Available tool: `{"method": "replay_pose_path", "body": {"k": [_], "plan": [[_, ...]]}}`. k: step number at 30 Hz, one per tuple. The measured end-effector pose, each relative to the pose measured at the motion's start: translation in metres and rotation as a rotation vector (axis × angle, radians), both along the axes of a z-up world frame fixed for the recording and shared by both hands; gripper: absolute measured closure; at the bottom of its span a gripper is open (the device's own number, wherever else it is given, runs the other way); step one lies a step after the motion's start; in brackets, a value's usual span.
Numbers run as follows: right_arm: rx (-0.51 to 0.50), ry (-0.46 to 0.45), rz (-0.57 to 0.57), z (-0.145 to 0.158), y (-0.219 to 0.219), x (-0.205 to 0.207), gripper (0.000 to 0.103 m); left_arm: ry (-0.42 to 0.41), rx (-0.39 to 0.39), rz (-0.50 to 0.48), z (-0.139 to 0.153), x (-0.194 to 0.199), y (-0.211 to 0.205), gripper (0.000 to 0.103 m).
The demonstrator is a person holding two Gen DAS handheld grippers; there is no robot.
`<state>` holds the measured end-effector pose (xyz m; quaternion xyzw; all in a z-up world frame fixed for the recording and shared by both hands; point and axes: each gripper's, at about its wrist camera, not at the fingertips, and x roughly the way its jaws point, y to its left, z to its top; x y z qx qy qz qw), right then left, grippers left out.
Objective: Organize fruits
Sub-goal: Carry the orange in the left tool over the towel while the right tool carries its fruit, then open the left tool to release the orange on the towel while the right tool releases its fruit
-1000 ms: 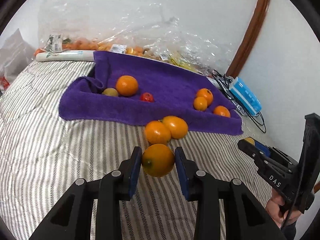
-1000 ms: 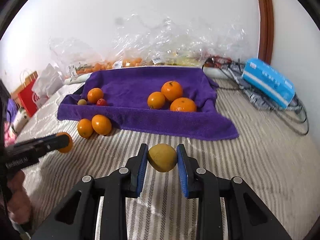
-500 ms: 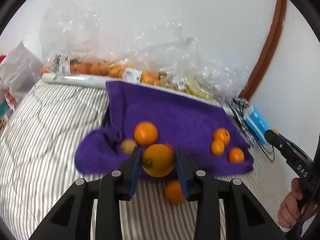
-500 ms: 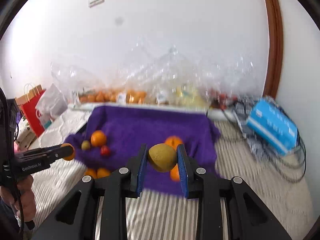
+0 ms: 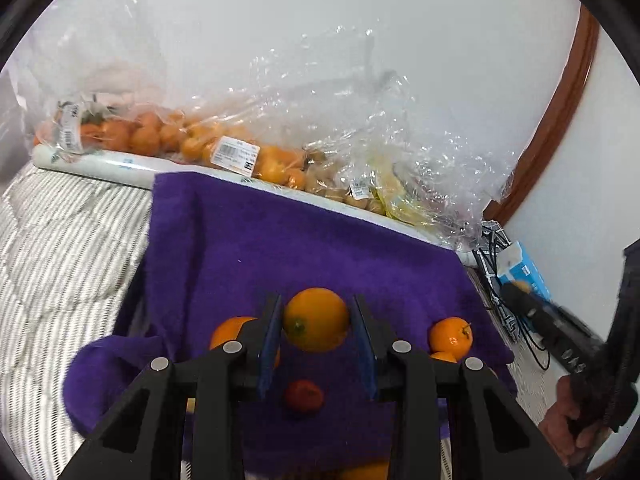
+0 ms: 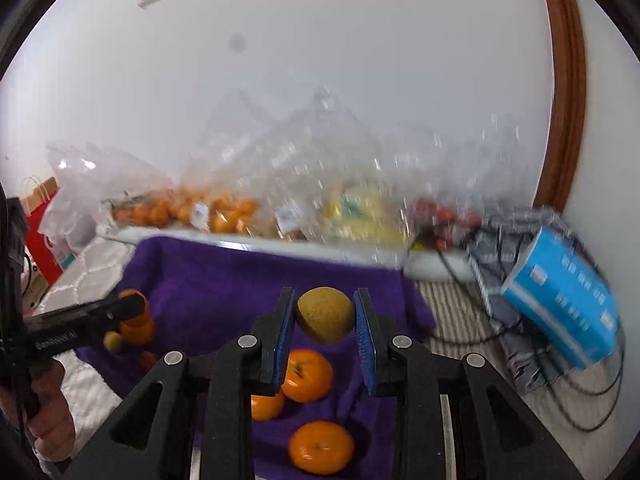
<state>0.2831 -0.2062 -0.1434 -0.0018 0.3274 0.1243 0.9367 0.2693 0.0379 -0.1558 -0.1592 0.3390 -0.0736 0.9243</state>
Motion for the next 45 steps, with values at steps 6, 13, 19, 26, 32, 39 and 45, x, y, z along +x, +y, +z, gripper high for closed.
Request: {"method": "replay_pose_path", "body": {"k": [6,13,19,26,32,39,45], "plan": [[-0.01,0.091,-0.027,-0.025,-0.01,0.011,0.074,-0.016,0.022,-0.013,-0.011,0.005,-0.004,0.071],[-0.026,0.132,-0.014,-0.037,-0.007,0.013,0.074,-0.024,0.028,-0.025,-0.015,0.006,-0.006,0.071],[-0.044,0.15,-0.024,-0.042,-0.007,0.016,0.074,-0.031,0.06,-0.048,-0.016,0.005,-0.014,0.071],[-0.05,0.163,-0.029,-0.046,-0.008,0.02,0.074,-0.018,0.06,-0.056,-0.018,0.006,-0.016,0.071],[-0.071,0.154,-0.032,-0.046,-0.004,0.019,0.073,-0.018,0.082,-0.06,-0.018,0.006,-0.019,0.071],[-0.037,0.142,-0.03,-0.045,-0.009,0.019,0.071,-0.017,0.083,-0.068,-0.019,0.006,-0.02,0.071],[-0.019,0.103,-0.031,-0.037,-0.011,0.014,0.065,-0.024,0.067,-0.067,-0.018,0.006,-0.018,0.063]]}}
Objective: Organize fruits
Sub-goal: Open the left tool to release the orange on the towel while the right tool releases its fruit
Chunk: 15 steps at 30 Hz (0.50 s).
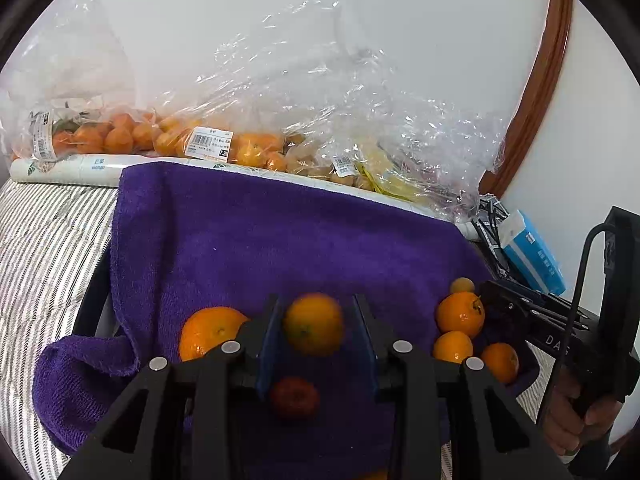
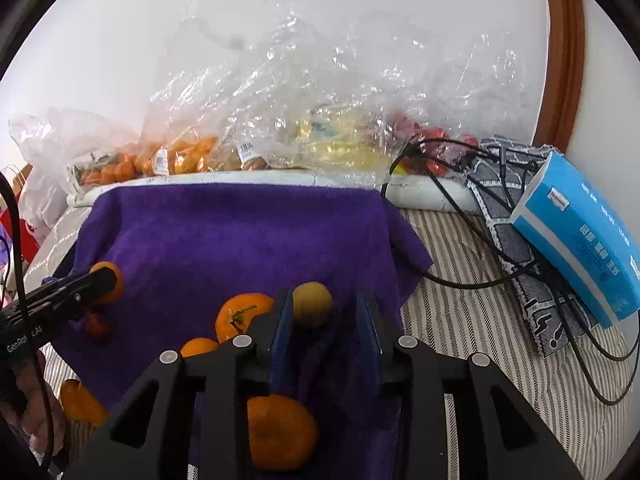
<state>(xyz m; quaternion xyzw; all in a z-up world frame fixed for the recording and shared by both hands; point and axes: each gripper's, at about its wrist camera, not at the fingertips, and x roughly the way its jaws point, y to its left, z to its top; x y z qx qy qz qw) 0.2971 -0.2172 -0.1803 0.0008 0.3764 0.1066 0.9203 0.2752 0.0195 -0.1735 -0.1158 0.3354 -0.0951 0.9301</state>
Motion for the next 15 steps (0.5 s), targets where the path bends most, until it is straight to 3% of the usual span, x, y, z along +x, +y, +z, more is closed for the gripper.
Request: {"method": "replay_pose_path", "body": {"k": [2,7,15], "plan": [[0.006,-0.022,-0.002,0.004,0.0,-0.003,0.06,-0.005,-0.005,-0.002,0.001,-0.001,0.001,0.059],[0.04,-0.054,0.002,0.013,-0.001,-0.009,0.051,-0.018,0.001,-0.001,0.003,-0.003,0.0,0.058],[0.042,-0.131,-0.007,0.024,0.001,-0.019,0.049,-0.04,0.004,0.008,0.005,-0.007,0.0,0.058]]}}
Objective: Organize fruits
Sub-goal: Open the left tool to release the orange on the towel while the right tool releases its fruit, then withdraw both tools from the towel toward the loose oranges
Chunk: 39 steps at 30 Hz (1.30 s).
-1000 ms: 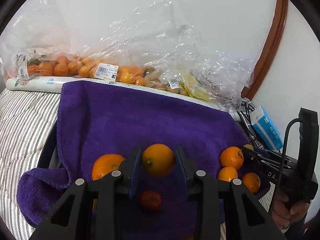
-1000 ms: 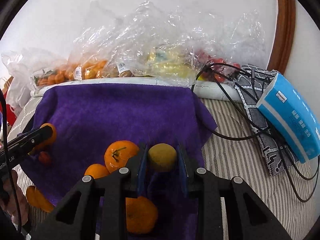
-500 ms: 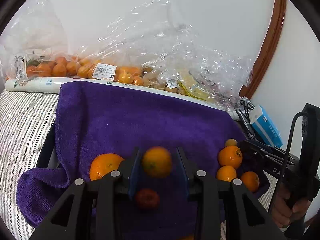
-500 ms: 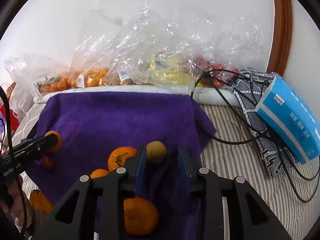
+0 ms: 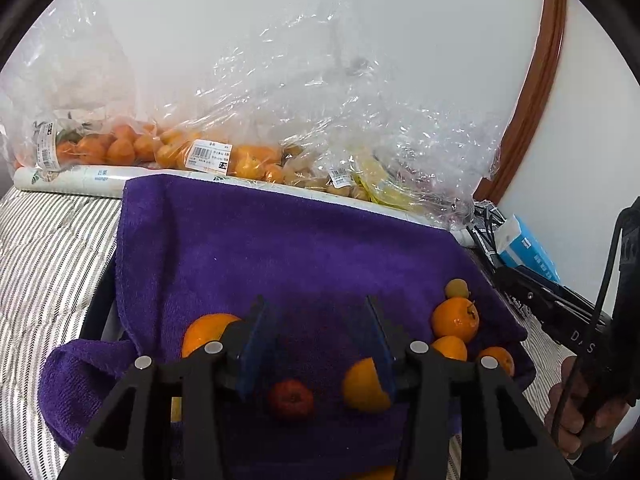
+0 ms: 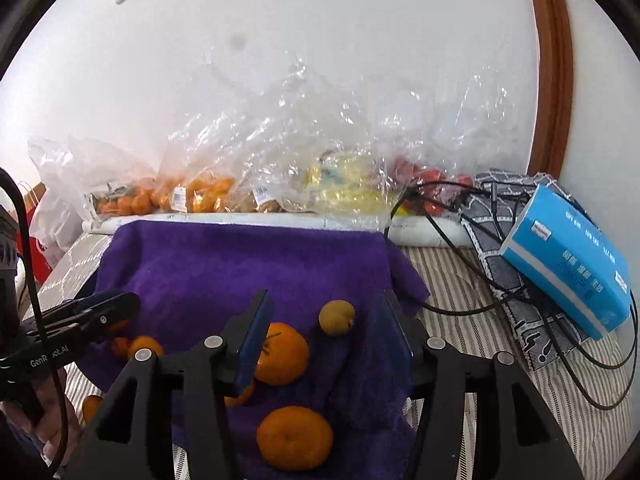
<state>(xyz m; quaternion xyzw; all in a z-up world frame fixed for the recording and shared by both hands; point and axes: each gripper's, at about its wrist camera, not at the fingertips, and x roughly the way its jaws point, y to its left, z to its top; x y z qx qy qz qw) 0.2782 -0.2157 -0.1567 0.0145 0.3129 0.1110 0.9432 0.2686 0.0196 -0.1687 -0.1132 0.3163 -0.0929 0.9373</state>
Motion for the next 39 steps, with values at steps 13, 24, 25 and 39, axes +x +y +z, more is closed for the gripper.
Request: {"method": "replay_pose_path", "body": {"k": [13,24,25,39], "plan": [[-0.008,-0.057,-0.049,0.02,0.005,-0.027,0.049,-0.07,0.025,-0.001,0.008,-0.021,-0.009,0.058],[0.014,0.027,-0.072,0.039,0.02,-0.087,0.049,-0.092,-0.008,-0.023,0.027,-0.076,0.011,0.058],[0.004,0.03,-0.071,0.039,0.024,-0.092,0.049,-0.09,-0.01,-0.016,0.029,-0.081,0.018,0.058],[-0.02,0.081,-0.033,0.024,0.077,-0.126,0.051,-0.016,0.053,0.135,0.019,-0.115,0.087,0.057]]}}
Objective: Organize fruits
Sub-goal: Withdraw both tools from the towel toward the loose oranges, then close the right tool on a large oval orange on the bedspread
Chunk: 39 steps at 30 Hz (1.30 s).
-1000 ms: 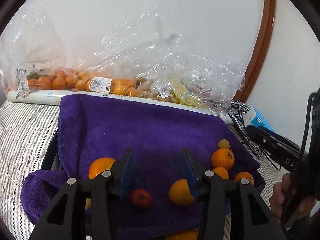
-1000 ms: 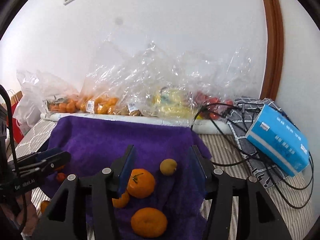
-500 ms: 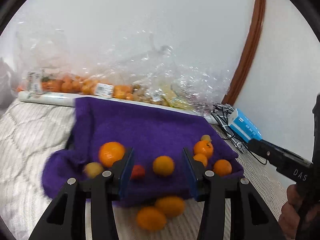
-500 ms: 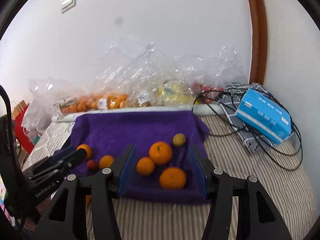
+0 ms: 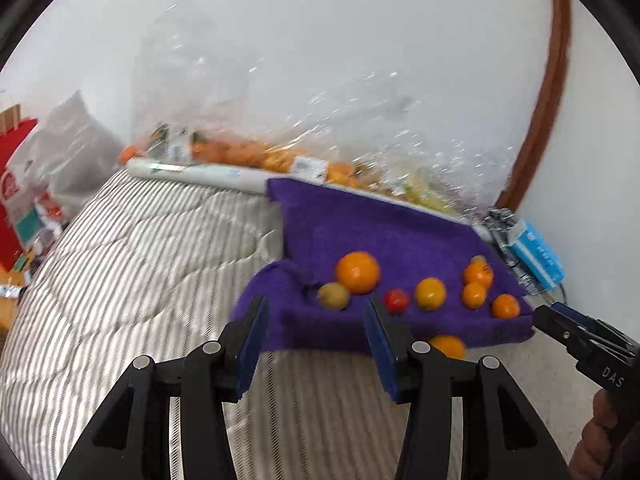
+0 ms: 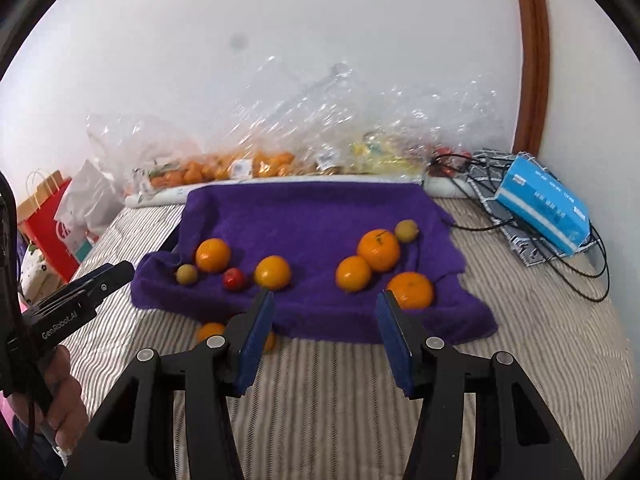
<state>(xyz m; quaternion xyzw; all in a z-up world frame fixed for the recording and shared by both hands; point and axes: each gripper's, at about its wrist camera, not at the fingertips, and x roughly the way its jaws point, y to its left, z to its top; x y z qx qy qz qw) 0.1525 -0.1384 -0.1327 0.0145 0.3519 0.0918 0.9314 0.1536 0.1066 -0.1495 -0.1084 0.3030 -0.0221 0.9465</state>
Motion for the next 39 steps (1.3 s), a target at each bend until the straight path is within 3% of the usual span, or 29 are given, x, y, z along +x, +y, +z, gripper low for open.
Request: {"method": "replay_pose_path", "body": {"k": [4,12,15,21,34,39], "plan": [[-0.013,0.011,0.006,-0.006,0.013,0.0,0.053,0.023,0.001,0.028,-0.005,-0.008,0.012,0.057],[-0.02,0.066,0.053,-0.026,0.034,0.002,0.054,0.064,-0.09,0.013,-0.013,-0.007,0.024,0.056],[-0.029,0.074,0.073,-0.034,0.043,0.004,0.056,0.038,-0.048,0.026,-0.011,-0.01,0.019,0.055],[-0.035,0.103,0.12,-0.048,0.054,0.014,0.065,0.048,-0.054,0.021,-0.013,-0.008,0.019,0.055],[-0.032,0.159,0.18,-0.068,0.069,0.035,0.065,0.083,-0.083,0.043,-0.02,-0.001,0.027,0.055],[-0.043,0.133,0.177,-0.07,0.071,0.034,0.067,0.091,-0.071,0.043,-0.022,0.002,0.026,0.055]]}}
